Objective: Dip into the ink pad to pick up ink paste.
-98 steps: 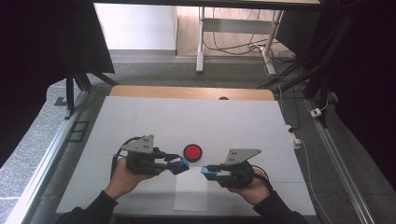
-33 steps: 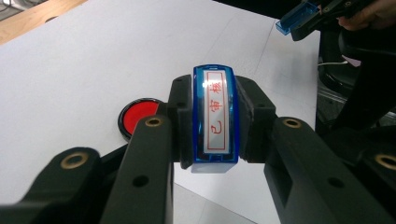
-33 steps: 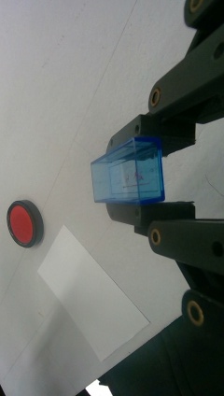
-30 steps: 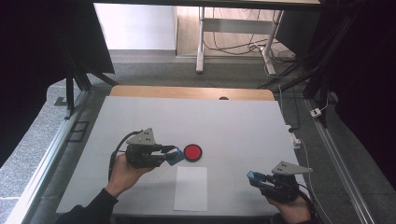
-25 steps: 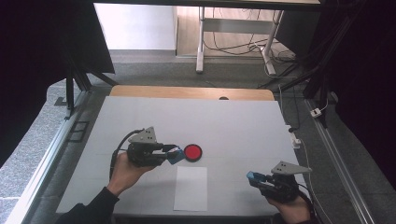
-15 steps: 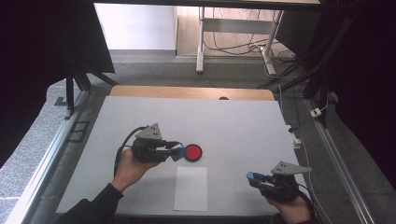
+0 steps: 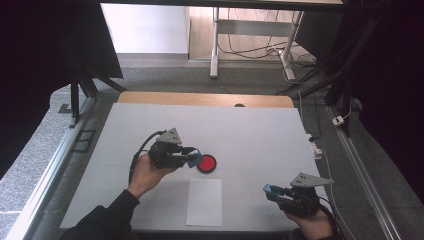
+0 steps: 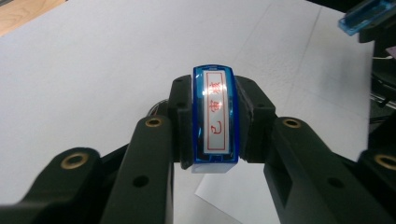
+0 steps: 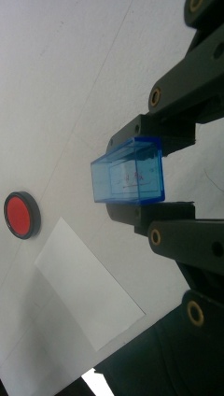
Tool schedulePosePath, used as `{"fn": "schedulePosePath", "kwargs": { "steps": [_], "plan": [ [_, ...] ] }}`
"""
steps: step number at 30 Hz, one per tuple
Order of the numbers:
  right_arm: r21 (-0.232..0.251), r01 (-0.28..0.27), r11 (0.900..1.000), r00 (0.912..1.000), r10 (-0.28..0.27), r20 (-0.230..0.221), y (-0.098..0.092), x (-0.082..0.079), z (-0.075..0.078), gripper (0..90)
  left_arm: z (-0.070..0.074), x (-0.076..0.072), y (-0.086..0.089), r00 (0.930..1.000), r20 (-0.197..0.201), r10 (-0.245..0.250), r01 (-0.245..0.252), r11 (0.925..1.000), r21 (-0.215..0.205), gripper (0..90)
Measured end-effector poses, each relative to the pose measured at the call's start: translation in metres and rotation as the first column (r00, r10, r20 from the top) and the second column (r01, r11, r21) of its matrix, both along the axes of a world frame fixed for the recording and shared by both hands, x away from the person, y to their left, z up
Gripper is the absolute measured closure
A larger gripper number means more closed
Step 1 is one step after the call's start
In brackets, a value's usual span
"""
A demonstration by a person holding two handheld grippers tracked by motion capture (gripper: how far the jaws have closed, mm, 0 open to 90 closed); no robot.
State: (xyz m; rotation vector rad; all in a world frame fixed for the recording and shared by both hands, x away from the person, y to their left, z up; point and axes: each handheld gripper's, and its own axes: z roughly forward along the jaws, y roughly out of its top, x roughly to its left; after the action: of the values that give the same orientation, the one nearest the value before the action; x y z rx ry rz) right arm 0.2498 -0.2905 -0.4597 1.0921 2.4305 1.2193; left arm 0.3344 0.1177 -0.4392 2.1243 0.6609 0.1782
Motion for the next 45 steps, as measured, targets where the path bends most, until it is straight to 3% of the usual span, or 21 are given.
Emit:
{"fn": "schedulePosePath", "kwargs": {
  "steps": [10,24,37,45],
  "plan": [
    [0.010,-0.002,1.000,1.0000,0.002,0.000,0.000,0.000,0.000,68.3,-0.008,0.016,-0.017,0.9999,-0.005,0.015,-0.015,0.9995,0.028,70.4],
    [0.006,-0.007,1.000,1.0000,0.007,-0.004,0.000,0.000,0.000,68.3,-0.030,0.036,-0.037,0.9991,-0.022,0.037,-0.035,0.9969,0.070,70.4],
    [0.004,-0.015,1.000,0.9999,0.015,-0.003,0.000,0.000,0.000,68.3,-0.045,0.043,-0.047,0.9980,-0.035,0.052,-0.047,0.9918,0.118,70.4],
    [0.001,-0.017,1.000,0.9999,0.017,-0.003,0.000,0.001,-0.001,68.3,-0.051,0.046,-0.047,0.9968,-0.051,0.062,-0.055,0.9903,0.127,70.4]
  ]
}}
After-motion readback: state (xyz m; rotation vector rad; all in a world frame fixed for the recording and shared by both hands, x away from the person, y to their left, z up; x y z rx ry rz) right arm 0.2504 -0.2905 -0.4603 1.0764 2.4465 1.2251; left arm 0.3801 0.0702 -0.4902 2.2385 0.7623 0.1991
